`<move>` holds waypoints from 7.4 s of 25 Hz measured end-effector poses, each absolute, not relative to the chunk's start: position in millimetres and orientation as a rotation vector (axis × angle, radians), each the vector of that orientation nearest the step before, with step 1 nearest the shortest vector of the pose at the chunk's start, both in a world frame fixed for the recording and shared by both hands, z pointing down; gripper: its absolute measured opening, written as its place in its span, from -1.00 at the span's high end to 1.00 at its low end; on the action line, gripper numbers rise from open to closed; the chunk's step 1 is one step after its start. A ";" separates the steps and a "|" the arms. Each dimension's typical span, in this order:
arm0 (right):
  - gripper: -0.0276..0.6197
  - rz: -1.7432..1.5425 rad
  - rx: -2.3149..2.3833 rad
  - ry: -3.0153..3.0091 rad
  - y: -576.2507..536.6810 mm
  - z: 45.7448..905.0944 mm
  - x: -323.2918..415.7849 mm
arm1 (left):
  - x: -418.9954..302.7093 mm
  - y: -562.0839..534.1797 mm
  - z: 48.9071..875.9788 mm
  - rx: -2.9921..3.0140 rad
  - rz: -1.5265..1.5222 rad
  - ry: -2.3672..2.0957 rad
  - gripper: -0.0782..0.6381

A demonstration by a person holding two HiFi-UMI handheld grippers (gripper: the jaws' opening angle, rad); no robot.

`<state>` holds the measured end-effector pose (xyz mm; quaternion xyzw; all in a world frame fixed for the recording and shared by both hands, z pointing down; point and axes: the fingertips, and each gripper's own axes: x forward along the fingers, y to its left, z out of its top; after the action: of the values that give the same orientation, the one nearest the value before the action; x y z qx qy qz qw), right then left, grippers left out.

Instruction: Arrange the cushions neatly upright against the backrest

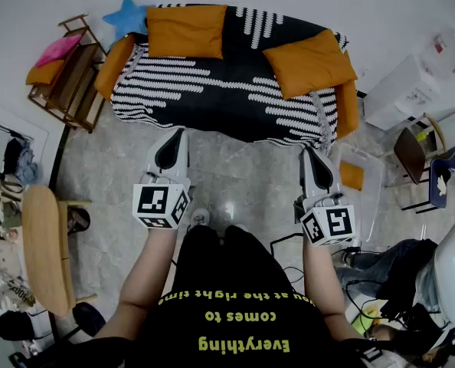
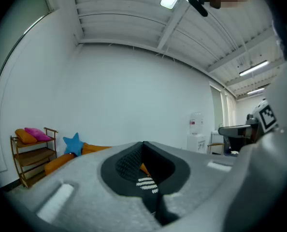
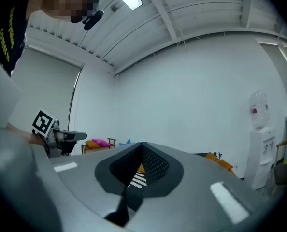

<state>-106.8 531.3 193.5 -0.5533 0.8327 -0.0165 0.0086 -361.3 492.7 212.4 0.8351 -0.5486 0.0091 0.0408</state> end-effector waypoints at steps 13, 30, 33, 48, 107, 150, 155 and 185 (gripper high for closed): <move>0.87 -0.015 -1.902 2.439 571.8 193.3 -60.8 | -327.4 527.0 204.6 2.627 0.005 -1.635 0.66; -0.60 -0.045 -1.922 2.428 573.1 199.8 -35.1 | -288.3 519.8 211.8 2.604 0.050 -1.640 -0.52; -0.61 -0.068 -1.940 2.424 558.8 206.8 -28.0 | -279.9 501.4 215.8 2.611 0.057 -1.616 -0.55; -0.63 -0.056 -1.957 2.478 362.4 210.2 -29.4 | -247.7 299.5 225.6 2.661 0.082 -1.497 -0.60; -0.67 -0.216 -2.109 2.386 -137.1 243.6 174.7 | -88.8 -201.2 289.6 2.560 0.203 -1.409 -0.60; -0.67 -0.693 -2.182 2.649 -282.5 617.5 397.1 | 76.3 -247.1 717.5 1.915 0.558 -1.328 -0.60; -0.65 -0.554 -2.204 2.820 -295.9 626.0 400.0 | 77.5 -243.7 758.8 1.863 0.609 -1.300 -0.60; 0.55 -0.915 -2.202 2.848 -273.6 645.1 383.8 | 65.2 -219.9 764.1 1.797 0.740 -1.193 0.77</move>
<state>383.8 -273.6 645.1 -0.5687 0.7356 -0.2362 -0.2824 65.2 -219.9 764.1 0.7161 -0.4756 0.2948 0.4174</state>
